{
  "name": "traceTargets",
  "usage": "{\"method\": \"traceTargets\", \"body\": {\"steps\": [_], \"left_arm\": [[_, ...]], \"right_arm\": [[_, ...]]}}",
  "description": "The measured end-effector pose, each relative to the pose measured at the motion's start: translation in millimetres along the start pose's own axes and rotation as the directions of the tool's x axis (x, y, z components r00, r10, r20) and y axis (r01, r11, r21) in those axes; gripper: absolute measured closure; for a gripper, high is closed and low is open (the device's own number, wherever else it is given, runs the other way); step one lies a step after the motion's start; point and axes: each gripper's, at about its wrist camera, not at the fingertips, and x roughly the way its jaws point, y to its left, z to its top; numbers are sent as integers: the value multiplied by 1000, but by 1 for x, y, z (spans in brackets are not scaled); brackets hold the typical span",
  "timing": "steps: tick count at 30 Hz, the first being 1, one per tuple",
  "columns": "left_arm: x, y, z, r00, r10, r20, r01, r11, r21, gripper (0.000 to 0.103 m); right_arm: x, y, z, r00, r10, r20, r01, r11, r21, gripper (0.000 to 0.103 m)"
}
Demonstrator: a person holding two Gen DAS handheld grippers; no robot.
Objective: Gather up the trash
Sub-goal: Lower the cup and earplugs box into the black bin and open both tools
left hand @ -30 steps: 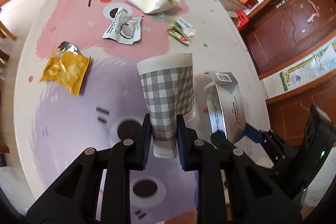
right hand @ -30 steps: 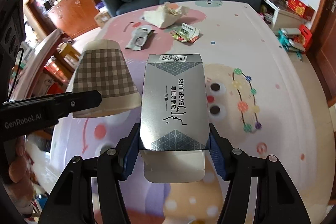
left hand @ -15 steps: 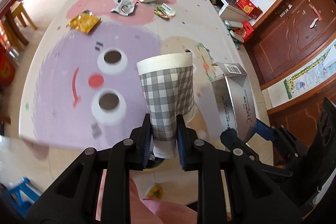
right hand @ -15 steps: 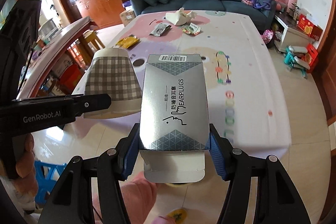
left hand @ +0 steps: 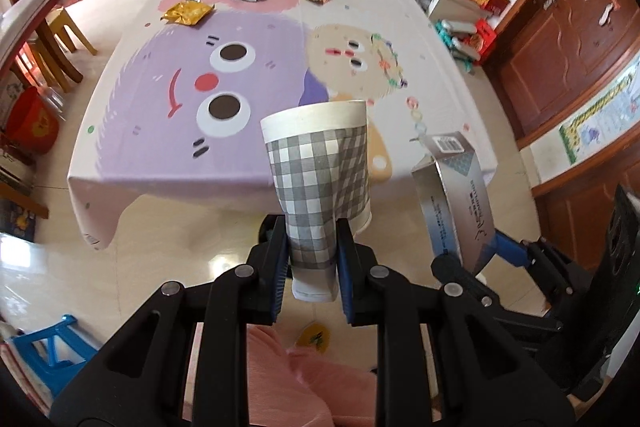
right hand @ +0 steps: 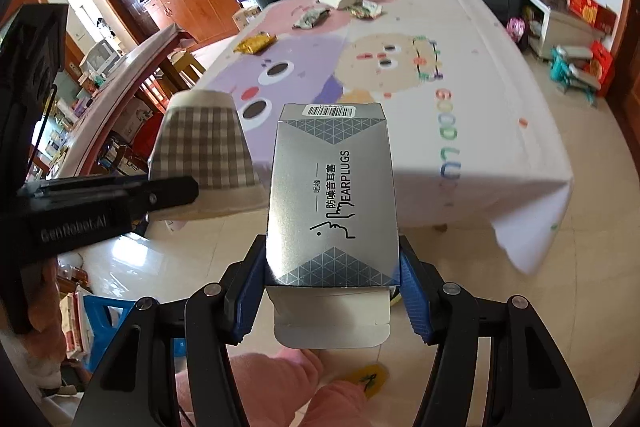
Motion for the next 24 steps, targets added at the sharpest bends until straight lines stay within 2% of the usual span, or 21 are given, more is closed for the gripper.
{"method": "traceTargets", "body": {"steps": [6, 9, 15, 19, 24], "left_arm": [[31, -5, -21, 996, 34, -86, -28, 997, 75, 84], [59, -5, -34, 990, 41, -138, -27, 994, 103, 84], [145, 3, -73, 964, 33, -265, -1, 993, 120, 84], [205, 15, -92, 951, 37, -308, 3, 992, 128, 84], [282, 35, -108, 943, 46, -329, -3, 991, 131, 83]], "right_arm": [[49, -11, -28, 995, -10, -100, 15, 999, 50, 43], [91, -22, -51, 985, -18, -172, 32, 996, 79, 43], [180, -48, -103, 954, -44, -295, 86, 988, 131, 43], [242, -69, -129, 936, -37, -349, 101, 981, 167, 42], [313, -90, -144, 930, -32, -367, 110, 975, 194, 42]]}}
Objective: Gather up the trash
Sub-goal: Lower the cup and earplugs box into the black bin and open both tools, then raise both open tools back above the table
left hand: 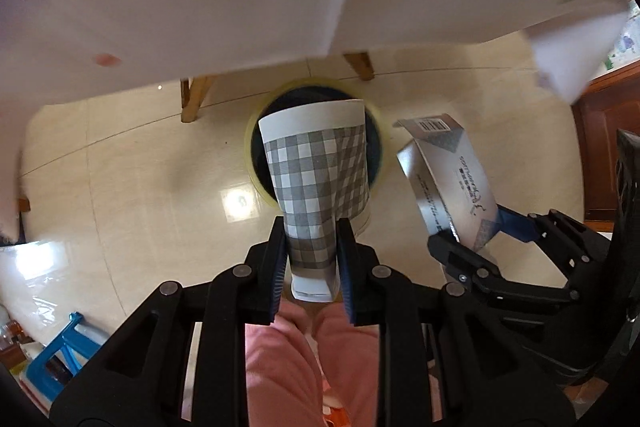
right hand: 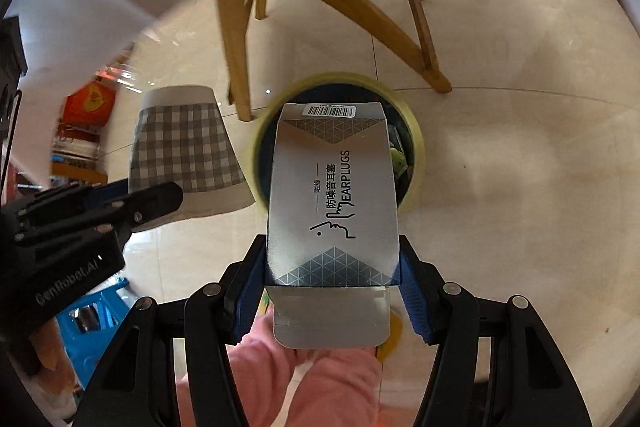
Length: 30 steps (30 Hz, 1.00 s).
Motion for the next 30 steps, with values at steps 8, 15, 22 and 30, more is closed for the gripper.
{"method": "traceTargets", "body": {"steps": [8, 15, 22, 30], "left_arm": [[107, 12, 24, 1000, 24, -16, -24, 999, 32, 76], [148, 15, 34, 997, 64, -34, -63, 997, 44, 62], [147, 20, 35, 997, 72, -18, -72, 997, 23, 52], [128, 25, 26, 998, 58, -10, -58, 998, -31, 52]], "right_arm": [[85, -2, 40, 999, -35, 21, 36, 999, -29, 38], [113, -6, 48, 1000, 3, -2, -3, 1000, 13, 24], [99, -7, 44, 1000, 17, 1, -18, 999, 48, 21], [47, -8, 37, 999, 19, 48, -23, 997, 80, 17]]}}
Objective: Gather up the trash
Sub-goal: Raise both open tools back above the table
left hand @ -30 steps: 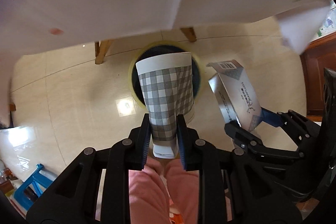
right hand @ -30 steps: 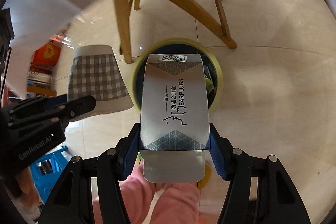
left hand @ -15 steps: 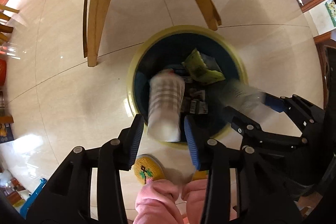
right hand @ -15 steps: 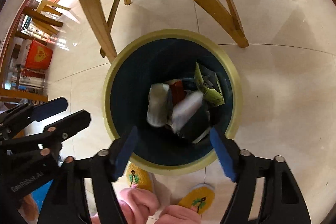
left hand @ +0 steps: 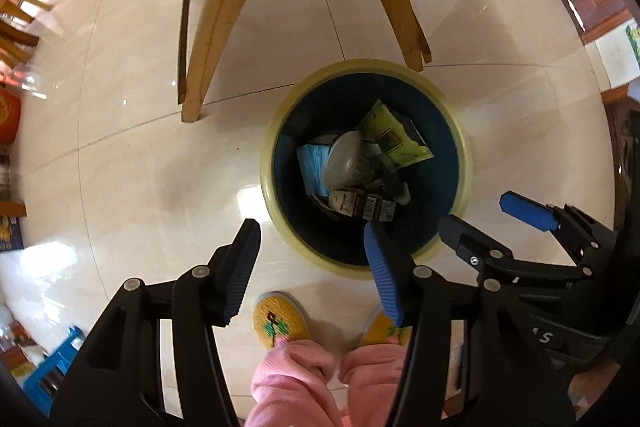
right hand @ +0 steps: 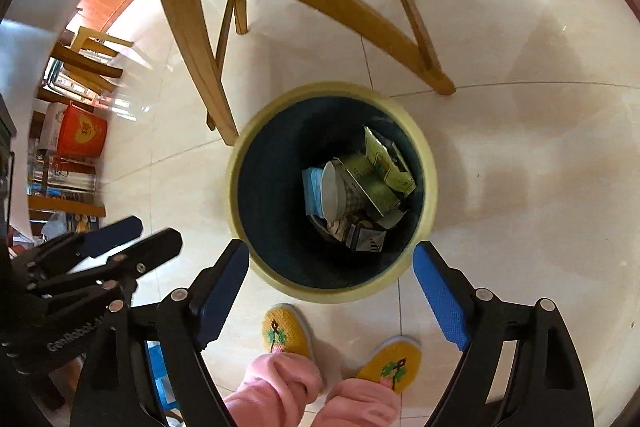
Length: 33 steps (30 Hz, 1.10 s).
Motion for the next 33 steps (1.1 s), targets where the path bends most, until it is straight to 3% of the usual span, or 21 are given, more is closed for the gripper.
{"method": "traceTargets", "body": {"steps": [9, 15, 22, 33], "left_arm": [[-31, -3, -17, 1000, -29, -3, 28, 999, -29, 52], [-80, -3, -28, 999, -51, -18, 49, 996, -79, 52], [-168, -3, -38, 999, -48, -7, 47, 994, -97, 52], [-335, 8, -40, 989, -12, 144, 28, 993, -113, 52]], "right_arm": [[-58, 11, -10, 1000, -11, 18, 11, 1000, -5, 17], [-118, 25, -18, 1000, -6, 3, 6, 1000, 24, 12], [-209, 62, -17, 999, -25, 33, 27, 998, -55, 10], [-339, 129, -1, 993, -24, 119, 51, 972, -230, 10]]}}
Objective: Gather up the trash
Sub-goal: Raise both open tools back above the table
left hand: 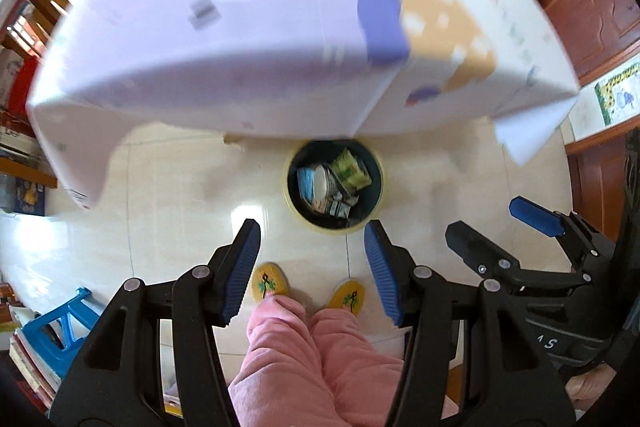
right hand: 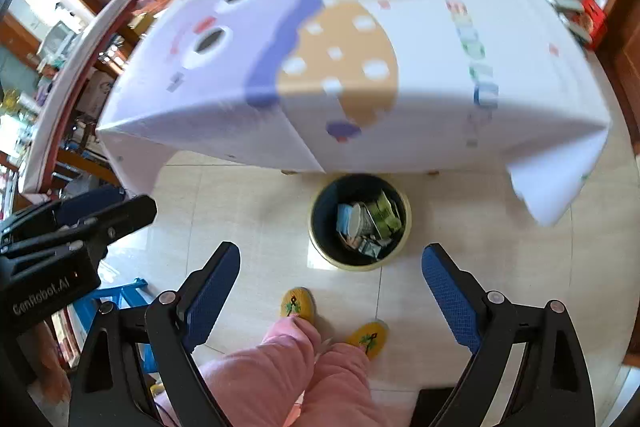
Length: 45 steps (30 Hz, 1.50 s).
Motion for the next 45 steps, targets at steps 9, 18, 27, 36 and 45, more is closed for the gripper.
{"method": "traceTargets", "body": {"steps": [9, 18, 27, 36, 45], "left_arm": [[-90, 7, 23, 987, 82, 136, -75, 996, -54, 52], [-132, 26, 52, 963, 117, 241, -81, 985, -153, 52], [-127, 67, 99, 963, 78, 256, -11, 968, -252, 52], [-61, 126, 223, 976, -45, 211, 98, 964, -247, 52], [12, 191, 347, 985, -99, 141, 131, 962, -240, 52]], "right_arm": [[-63, 12, 37, 994, -10, 107, 20, 996, -90, 9], [-85, 24, 86, 983, 6, 186, 28, 984, -176, 10], [-64, 54, 168, 971, 12, 237, 38, 978, -207, 16], [13, 77, 308, 988, 35, 149, -23, 996, -84, 38], [103, 94, 438, 992, 46, 119, -46, 999, 0, 38]]}}
